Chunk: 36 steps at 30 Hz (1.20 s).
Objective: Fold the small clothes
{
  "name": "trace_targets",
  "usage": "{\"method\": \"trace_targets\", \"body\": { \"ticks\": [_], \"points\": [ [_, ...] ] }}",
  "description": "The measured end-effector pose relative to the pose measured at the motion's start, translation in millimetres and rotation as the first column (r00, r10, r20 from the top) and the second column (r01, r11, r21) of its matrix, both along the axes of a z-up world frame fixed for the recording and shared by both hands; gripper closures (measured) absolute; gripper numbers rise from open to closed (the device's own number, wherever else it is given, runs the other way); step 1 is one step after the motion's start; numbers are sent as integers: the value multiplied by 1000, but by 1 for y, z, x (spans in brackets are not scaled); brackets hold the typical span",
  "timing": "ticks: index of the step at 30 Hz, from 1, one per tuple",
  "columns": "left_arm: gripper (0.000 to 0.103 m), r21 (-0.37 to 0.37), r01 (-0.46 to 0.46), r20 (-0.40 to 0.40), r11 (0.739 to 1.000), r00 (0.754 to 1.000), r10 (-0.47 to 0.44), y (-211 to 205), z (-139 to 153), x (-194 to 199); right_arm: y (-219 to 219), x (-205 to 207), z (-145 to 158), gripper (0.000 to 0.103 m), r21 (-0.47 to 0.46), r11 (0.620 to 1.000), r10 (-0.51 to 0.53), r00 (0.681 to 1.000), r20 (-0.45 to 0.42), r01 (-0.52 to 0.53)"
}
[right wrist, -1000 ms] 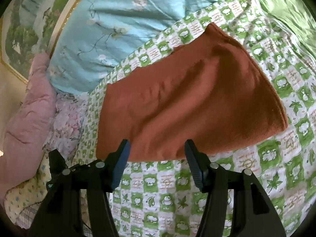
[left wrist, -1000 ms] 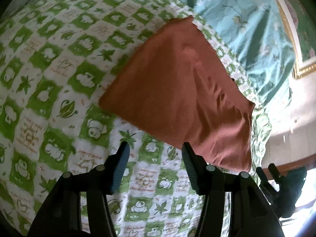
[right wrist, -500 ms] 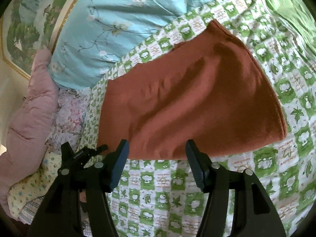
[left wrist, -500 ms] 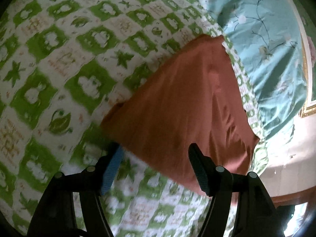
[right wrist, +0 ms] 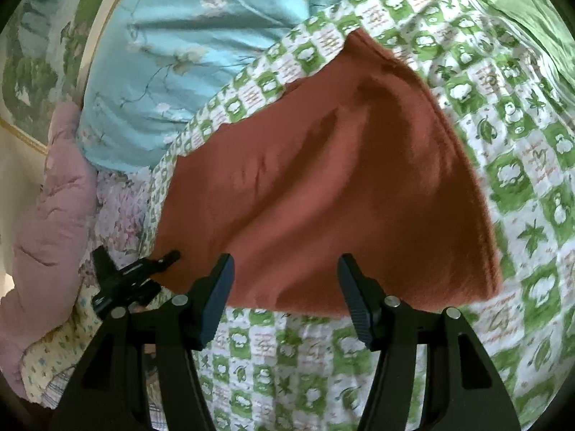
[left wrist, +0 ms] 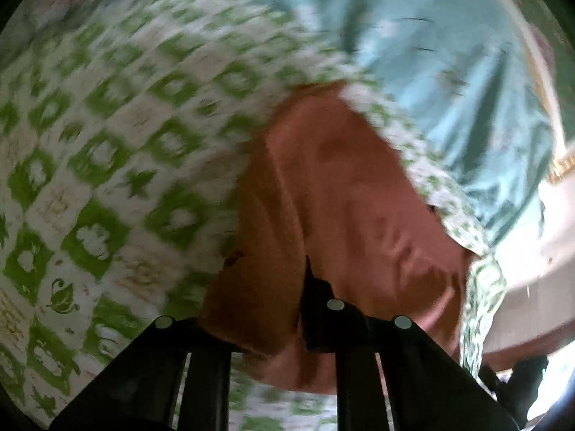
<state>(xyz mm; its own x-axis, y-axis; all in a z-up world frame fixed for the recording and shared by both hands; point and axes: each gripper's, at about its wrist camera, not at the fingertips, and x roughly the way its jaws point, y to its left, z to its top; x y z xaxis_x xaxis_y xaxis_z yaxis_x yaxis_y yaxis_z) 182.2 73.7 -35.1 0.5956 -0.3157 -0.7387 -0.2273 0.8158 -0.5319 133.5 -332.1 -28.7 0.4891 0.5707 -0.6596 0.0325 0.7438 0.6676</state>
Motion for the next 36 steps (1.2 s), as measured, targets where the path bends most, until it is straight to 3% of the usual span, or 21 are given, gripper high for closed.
{"method": "trace_targets", "body": {
  "ticks": [3, 8, 14, 16, 21, 28, 30, 31, 32, 34, 36],
  "points": [
    [91, 68, 118, 72, 991, 990, -123, -44, 33, 0, -15, 10, -3, 42, 24, 1000, -4, 1000, -1, 4],
    [91, 135, 317, 100, 939, 938, -331, -139, 56, 2, -46, 31, -1, 42, 80, 997, -23, 1000, 14, 22],
    [91, 220, 520, 11, 825, 844, -536, -244, 15, -4, -61, 66, -4, 42, 119, 992, 31, 999, -10, -30],
    [91, 243, 544, -39, 803, 832, -553, -260, -2, -6, -56, 77, -9, 42, 130, 990, 65, 998, -21, -61],
    [91, 235, 526, -41, 817, 845, -533, -257, -2, -4, -24, 110, -28, 38, 124, 981, 157, 986, -62, -149],
    [91, 273, 509, -28, 816, 852, -522, -257, 13, -13, 20, 152, -41, 38, 86, 970, 234, 969, -80, -227],
    [91, 277, 509, -32, 815, 853, -521, -256, 15, -15, 31, 160, -48, 51, 90, 962, 267, 959, -90, -259],
    [91, 279, 508, -34, 815, 853, -521, -256, 17, -14, 39, 164, -51, 72, 83, 954, 296, 950, -94, -289],
    [91, 276, 509, -36, 815, 853, -521, -256, 20, -13, 43, 166, -52, 86, 60, 952, 306, 947, -101, -301],
    [91, 257, 513, -12, 819, 849, -529, -259, 31, -12, 39, 167, -45, 88, 83, 951, 305, 949, -78, -299],
    [90, 239, 531, 38, 813, 831, -554, -267, 48, -12, 23, 162, -22, 88, 117, 949, 293, 956, 11, -292]
  ]
}}
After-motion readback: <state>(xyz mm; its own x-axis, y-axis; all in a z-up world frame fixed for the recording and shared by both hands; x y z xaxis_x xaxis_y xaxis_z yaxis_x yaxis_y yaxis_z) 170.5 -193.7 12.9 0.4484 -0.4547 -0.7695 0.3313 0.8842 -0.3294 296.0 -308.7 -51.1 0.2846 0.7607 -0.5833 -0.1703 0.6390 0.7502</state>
